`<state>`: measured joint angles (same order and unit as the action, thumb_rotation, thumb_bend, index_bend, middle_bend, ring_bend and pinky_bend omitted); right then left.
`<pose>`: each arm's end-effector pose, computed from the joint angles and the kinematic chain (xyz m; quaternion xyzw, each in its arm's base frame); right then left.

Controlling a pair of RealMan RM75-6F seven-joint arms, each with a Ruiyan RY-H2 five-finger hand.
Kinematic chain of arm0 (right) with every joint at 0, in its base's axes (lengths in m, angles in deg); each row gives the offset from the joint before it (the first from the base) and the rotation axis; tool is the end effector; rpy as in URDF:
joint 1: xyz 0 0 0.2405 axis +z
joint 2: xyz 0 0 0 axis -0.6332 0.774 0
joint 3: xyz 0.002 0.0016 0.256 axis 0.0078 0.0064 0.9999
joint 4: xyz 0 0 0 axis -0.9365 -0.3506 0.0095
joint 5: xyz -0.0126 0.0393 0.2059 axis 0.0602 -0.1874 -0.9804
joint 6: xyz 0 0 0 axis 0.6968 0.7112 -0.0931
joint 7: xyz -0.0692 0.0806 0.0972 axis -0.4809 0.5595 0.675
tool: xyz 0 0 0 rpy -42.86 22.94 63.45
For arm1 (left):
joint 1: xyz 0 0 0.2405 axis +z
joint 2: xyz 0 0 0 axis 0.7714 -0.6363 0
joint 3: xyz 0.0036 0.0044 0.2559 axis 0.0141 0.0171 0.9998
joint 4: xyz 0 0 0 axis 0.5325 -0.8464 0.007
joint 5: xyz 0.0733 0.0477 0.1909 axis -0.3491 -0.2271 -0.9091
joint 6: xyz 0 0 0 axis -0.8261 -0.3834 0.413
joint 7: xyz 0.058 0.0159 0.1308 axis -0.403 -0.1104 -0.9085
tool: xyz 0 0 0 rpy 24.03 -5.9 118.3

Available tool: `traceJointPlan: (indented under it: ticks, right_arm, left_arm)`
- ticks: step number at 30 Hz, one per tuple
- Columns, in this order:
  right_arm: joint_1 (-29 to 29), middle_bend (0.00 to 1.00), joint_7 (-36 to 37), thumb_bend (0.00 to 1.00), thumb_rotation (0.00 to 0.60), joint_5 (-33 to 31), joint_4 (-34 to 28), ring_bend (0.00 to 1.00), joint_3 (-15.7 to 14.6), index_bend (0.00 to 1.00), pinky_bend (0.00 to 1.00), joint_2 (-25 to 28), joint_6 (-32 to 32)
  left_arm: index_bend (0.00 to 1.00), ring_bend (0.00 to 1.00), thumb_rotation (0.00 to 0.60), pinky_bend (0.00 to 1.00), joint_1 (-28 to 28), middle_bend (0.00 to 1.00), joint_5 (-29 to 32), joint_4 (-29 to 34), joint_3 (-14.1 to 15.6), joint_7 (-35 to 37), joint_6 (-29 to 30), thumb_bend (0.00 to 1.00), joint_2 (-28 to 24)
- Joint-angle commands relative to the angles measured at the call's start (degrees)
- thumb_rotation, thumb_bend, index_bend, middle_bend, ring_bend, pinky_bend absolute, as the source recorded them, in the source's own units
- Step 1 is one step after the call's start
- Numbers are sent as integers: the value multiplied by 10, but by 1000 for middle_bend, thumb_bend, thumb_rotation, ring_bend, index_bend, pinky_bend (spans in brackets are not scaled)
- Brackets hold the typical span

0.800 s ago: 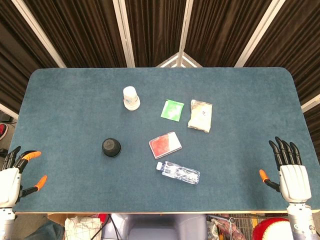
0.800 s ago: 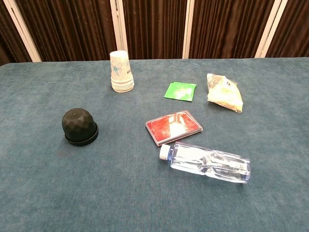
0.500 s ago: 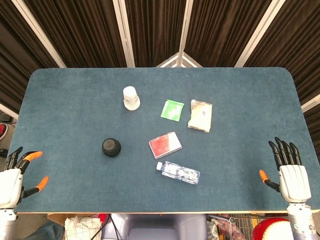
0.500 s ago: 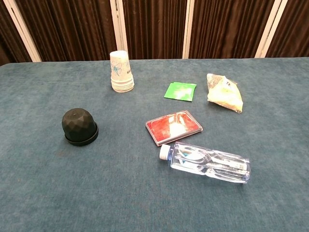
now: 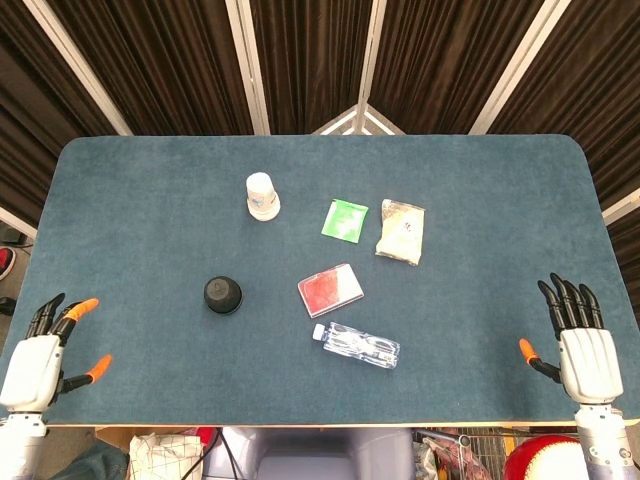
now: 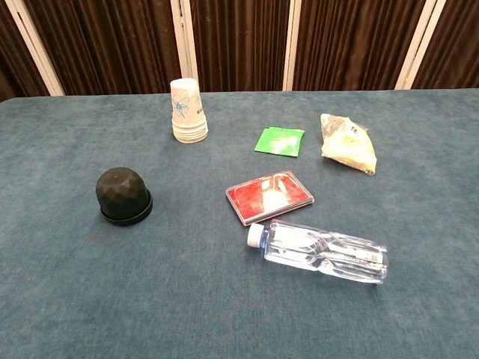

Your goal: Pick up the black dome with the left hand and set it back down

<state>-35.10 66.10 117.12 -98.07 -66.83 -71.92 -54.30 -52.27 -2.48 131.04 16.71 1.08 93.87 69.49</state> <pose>-0.2987 -0.1816 0.1405 0.5817 -0.3431 0.4567 0.5791 -0.2571 0.1573 0.1218 -0.5360 -0.4772 -0.4461 0.5347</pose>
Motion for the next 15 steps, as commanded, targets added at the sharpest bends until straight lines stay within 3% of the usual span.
traceJointPlan:
  ticks: [1,6,15]
  right_arm:
    - [-5,24,-2,288,600,8,-11,68,-7,68,11,3,-7]
    - [-4,24,-1,288,600,8,-13,68,-9,68,11,4,-4]
    - [1,24,-4,288,600,-1,-9,68,-7,68,11,-1,13]
  left_arm:
    - [154,0,600,0,-6,139,-4,-12,-6,15,-1,251,12]
    - [123,0,600,0,-28,79,25,-43,-24,53,-35,170,34]
    - [110,0,600,0,-95,77,96,-106,-53,125,-162,159,71]
